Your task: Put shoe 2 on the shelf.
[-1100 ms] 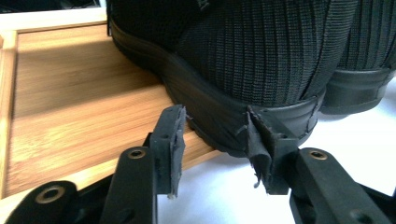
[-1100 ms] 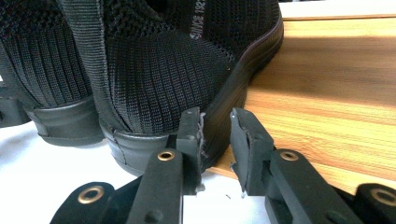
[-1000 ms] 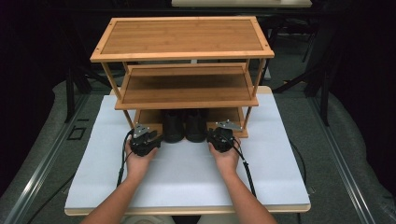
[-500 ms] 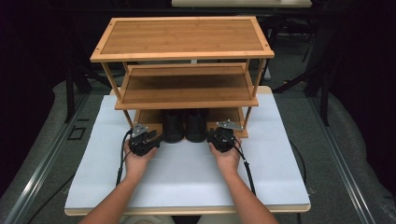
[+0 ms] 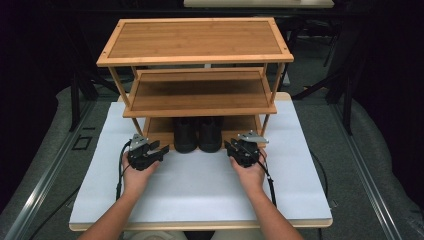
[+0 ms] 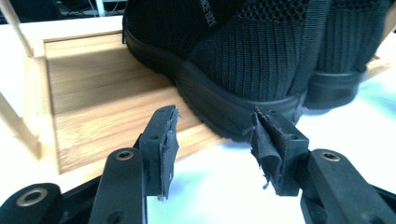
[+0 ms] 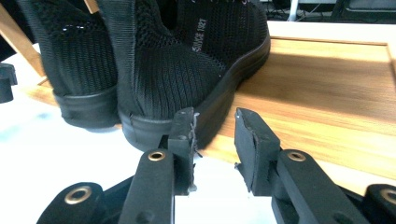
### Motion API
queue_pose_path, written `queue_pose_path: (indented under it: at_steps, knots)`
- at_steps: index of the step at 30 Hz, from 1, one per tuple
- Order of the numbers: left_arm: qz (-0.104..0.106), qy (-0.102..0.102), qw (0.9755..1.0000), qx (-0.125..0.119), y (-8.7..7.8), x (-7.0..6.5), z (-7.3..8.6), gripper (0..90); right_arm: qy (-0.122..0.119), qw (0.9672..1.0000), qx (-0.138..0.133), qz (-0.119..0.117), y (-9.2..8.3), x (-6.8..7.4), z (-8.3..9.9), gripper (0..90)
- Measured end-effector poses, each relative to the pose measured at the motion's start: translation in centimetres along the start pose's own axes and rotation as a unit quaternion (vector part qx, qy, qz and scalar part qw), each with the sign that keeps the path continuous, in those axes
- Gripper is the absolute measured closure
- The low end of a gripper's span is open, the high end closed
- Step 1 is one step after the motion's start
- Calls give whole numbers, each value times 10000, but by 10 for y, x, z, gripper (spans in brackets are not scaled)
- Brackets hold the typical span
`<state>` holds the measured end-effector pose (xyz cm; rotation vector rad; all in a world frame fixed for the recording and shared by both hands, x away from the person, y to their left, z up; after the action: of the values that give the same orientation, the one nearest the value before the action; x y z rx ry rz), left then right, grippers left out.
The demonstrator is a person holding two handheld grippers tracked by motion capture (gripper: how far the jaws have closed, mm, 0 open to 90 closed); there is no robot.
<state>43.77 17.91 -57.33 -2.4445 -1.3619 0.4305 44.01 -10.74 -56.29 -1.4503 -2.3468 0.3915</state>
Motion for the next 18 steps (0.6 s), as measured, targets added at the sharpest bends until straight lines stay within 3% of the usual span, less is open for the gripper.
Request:
queue_pose_path:
  at_steps: [6, 9, 11, 13, 18]
  knots:
    - [66, 52, 10000, -8, -22, 2, 4, 484, -89, 10000, -16, 1, -26, -5, 8, 663]
    - [158, 39, 9999, 43, -35, 1, 10, 470, -21, 10000, -37, -36, -37, -7, 13, 649]
    - [213, 73, 9997, 76, -41, -1, 13, 464, -13, 9999, -142, -46, -44, -8, 16, 644]
    - [237, 93, 9996, 94, -43, -1, 14, 460, -27, 9999, -73, -79, -48, -7, 18, 641]
    - [205, 272, 9993, 178, -56, 4, 26, 449, -123, 9998, -90, -89, -59, -3, 27, 624]
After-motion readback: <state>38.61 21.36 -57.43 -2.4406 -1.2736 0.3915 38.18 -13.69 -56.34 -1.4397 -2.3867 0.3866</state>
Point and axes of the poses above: each handheld gripper's, and its own axes: y roughly forward along the jaws, z roughly out of its underside, x roughly to its left, the point moved 7 cm from there along y, roughly forward along the jaws, and after that the axes turned 3 degrees about -x, right-handed, at the moved point
